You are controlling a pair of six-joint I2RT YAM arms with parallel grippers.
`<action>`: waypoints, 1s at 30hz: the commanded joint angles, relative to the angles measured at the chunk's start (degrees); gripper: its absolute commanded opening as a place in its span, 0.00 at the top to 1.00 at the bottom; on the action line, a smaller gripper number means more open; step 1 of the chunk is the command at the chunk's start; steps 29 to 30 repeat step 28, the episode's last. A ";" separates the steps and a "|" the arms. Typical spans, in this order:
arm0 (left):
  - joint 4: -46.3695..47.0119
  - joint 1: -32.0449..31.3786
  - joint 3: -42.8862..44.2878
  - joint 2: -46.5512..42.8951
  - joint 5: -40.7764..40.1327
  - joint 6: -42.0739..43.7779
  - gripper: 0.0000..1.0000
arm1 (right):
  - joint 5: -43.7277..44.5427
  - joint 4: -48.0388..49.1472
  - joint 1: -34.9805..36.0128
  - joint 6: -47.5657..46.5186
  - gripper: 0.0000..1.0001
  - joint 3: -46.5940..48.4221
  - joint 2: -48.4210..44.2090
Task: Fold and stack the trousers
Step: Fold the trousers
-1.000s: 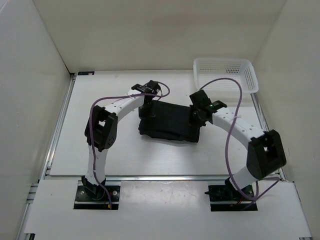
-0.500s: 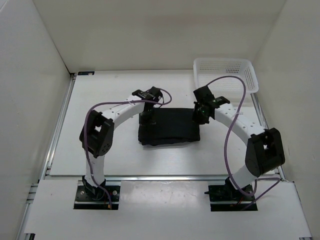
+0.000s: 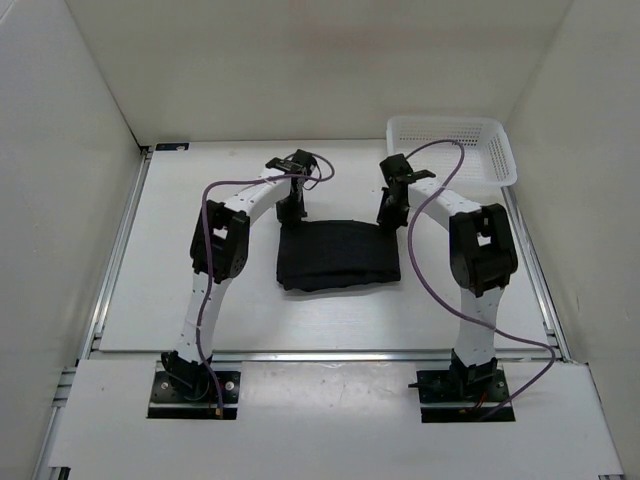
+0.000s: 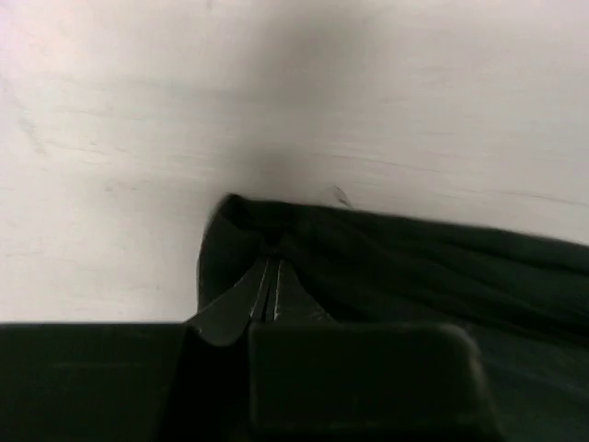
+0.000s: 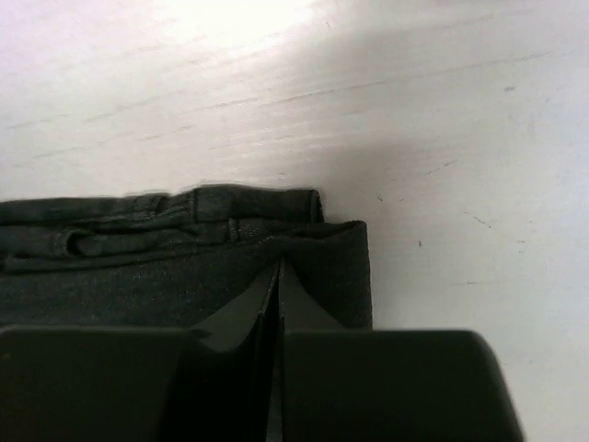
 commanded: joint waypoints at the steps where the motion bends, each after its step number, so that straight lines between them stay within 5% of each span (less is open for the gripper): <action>1: -2.03 -0.07 -2.06 -1.10 0.39 1.42 0.90 | 0.70 -1.58 0.08 -0.79 0.95 1.61 -2.11; 6: -7.55 1.77 5.93 -6.28 -1.18 2.74 0.85 | 4.83 -6.32 0.08 -0.79 0.79 5.03 -13.26; 8: -10.11 2.38 9.87 -8.66 -1.89 2.74 0.77 | 8.08 -9.40 0.08 -1.32 0.59 5.57 -19.23; 11: -11.44 3.00 9.29 -16.56 -3.30 2.74 0.63 | 12.48 -12.65 0.08 -2.55 0.16 4.34 -27.41; 12: -11.44 3.00 8.24 -21.54 -3.82 2.74 0.42 | 13.36 -14.22 -0.53 -3.07 0.04 3.38 -29.43; 16: -9.68 3.53 0.51 -33.85 -3.83 2.74 0.00 | 16.60 -15.46 -1.24 -3.69 0.00 -3.38 -42.59; 25: -5.47 4.15 -24.16 -59.10 -11.12 -4.46 0.00 | 25.75 -25.92 -1.77 -3.34 0.00 -9.11 -56.16; 30: -3.36 4.67 -27.36 -65.00 -11.12 -5.07 0.00 | 26.28 -26.54 -1.77 -3.34 0.00 -10.87 -58.89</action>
